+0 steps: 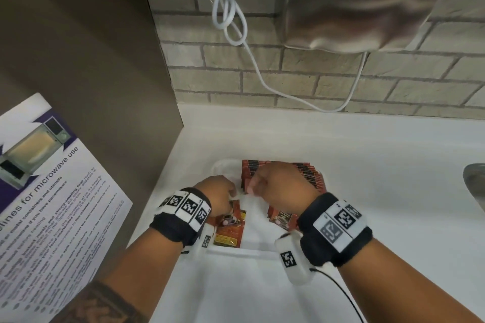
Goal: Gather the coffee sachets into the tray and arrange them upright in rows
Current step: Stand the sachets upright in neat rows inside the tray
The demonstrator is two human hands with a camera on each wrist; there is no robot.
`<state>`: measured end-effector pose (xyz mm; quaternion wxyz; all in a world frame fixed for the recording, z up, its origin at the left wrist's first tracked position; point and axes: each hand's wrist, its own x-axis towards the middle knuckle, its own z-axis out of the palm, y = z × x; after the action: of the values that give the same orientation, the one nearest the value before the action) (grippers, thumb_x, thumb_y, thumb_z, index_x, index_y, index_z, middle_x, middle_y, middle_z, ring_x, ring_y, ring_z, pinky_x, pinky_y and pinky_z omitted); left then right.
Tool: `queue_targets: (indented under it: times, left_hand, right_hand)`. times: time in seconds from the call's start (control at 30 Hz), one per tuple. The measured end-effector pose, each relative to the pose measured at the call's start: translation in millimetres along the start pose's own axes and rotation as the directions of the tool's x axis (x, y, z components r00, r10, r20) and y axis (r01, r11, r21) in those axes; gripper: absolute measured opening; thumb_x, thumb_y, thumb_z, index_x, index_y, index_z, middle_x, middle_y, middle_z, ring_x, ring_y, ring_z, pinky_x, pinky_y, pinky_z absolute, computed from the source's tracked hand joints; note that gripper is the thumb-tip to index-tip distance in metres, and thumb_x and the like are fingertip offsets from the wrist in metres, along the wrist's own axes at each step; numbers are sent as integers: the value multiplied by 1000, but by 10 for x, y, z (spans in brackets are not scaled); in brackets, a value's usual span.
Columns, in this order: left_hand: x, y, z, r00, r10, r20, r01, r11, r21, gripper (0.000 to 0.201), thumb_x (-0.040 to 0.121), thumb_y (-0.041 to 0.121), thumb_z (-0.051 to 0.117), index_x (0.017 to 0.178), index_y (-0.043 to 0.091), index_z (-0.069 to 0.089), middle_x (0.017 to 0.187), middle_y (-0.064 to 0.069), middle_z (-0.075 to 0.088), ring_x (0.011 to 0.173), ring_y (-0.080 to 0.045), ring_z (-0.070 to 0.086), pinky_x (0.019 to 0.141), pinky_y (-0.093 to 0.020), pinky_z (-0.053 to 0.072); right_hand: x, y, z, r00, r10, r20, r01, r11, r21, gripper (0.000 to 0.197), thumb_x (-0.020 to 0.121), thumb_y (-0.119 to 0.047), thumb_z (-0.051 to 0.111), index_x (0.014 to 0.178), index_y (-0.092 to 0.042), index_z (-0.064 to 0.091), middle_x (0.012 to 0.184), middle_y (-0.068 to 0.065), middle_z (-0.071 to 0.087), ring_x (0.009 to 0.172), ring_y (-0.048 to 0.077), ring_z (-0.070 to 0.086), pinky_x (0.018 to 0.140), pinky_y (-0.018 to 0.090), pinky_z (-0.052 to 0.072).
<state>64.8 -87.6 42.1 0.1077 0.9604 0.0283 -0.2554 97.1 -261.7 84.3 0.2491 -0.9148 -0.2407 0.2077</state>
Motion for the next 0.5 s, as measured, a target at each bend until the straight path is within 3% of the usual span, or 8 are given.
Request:
queue_targets:
  times: [0.07, 0.13, 0.27, 0.37, 0.5]
  left_hand:
    - [-8, 16, 67, 999, -10, 33, 7, 997, 82, 63, 85, 29, 75, 143, 28, 51, 145, 1, 50, 130, -22, 49, 107, -41, 40]
    - [16, 38, 107, 999, -29, 45, 21, 983, 180, 71, 85, 30, 75, 148, 32, 42, 149, 3, 46, 137, -22, 40, 111, -50, 30]
    - [40, 42, 121, 994, -77, 72, 51, 948, 315, 66, 90, 26, 63, 150, 31, 37, 148, -1, 46, 139, -25, 34, 108, -56, 24]
    - [4, 63, 117, 990, -103, 97, 58, 920, 387, 60, 91, 28, 58, 148, 26, 40, 145, -5, 47, 138, -28, 32, 110, -54, 25]
    - [-48, 115, 94, 993, -41, 114, -1, 937, 350, 55, 95, 21, 57, 148, 17, 41, 142, -11, 52, 130, -31, 46, 99, -37, 43]
  right_hand:
    - [-85, -45, 161, 987, 59, 151, -52, 997, -48, 21, 96, -28, 62, 103, -12, 74, 100, 3, 73, 87, 17, 68, 71, 25, 54]
    - [-111, -48, 347, 964, 86, 252, -54, 989, -134, 28, 99, -27, 57, 112, -6, 70, 109, 10, 71, 88, 21, 64, 66, 24, 49]
    - [-97, -10, 638, 960, 110, 258, -54, 975, -214, 32, 102, -21, 49, 126, -4, 62, 125, 11, 63, 110, 25, 60, 81, 25, 42]
    - [-17, -40, 724, 957, 117, 267, -46, 965, -260, 30, 99, -18, 50, 122, -3, 61, 120, 13, 65, 103, 26, 62, 78, 29, 45]
    - [82, -88, 718, 943, 142, 302, -41, 948, -316, 31, 100, -14, 46, 122, 1, 63, 121, 17, 65, 103, 28, 64, 79, 30, 48]
